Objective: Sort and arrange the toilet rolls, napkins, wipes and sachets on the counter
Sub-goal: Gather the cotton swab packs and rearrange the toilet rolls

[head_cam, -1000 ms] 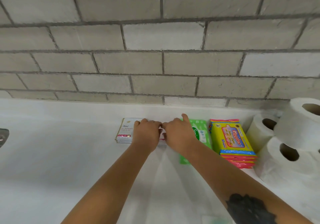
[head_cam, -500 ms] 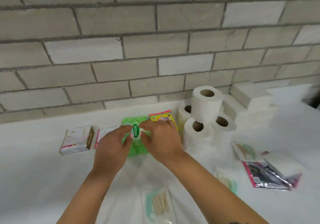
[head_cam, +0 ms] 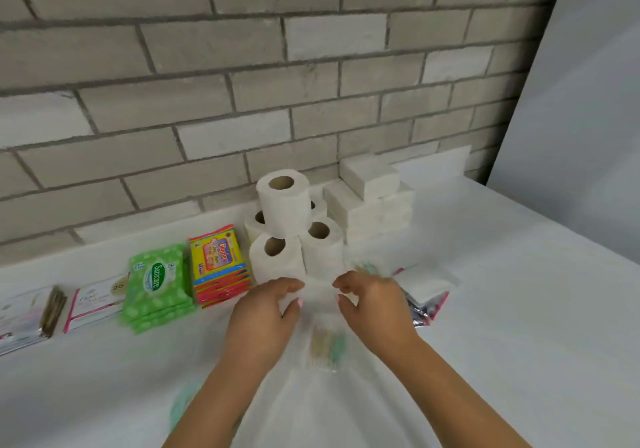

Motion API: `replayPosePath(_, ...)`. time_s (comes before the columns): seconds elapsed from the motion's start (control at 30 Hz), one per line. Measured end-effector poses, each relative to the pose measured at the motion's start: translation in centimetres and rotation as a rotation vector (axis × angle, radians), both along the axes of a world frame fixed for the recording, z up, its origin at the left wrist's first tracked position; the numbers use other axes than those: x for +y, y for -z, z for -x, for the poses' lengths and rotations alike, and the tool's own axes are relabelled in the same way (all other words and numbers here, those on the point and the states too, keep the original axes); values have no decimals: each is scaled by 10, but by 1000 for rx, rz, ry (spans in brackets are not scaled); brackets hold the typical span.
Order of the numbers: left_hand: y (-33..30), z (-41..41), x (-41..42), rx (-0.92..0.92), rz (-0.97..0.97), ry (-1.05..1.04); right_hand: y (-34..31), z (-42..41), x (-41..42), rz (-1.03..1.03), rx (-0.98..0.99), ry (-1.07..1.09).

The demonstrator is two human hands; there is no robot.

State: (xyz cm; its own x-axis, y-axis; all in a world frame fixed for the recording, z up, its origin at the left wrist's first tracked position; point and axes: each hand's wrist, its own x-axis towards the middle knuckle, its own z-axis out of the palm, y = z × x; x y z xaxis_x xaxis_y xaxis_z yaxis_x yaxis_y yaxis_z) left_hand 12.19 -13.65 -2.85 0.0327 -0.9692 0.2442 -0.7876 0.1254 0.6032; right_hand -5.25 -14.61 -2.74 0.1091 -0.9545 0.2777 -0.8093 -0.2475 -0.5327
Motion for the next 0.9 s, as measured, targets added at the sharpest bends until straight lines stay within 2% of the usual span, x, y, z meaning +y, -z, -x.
replayPosePath(0.17, 8, 60, -6, -28, -50, 92, 24, 64, -1, -200, 49, 144)
replayPosePath(0.4, 21, 112, -15, -104, -114, 144, 51, 114, -9, -237, 177, 196)
replayPosePath(0.6, 35, 133, -17, -136, -133, 140, 63, 128, -17, -165, 238, 107)
replayPosePath(0.83, 44, 142, -15, -126, -159, 113, 73, 134, -14, 66, 332, -33)
replayPosePath(0.9, 45, 143, -15, -115, -161, 104, 72, 137, -16, 101, 294, -54)
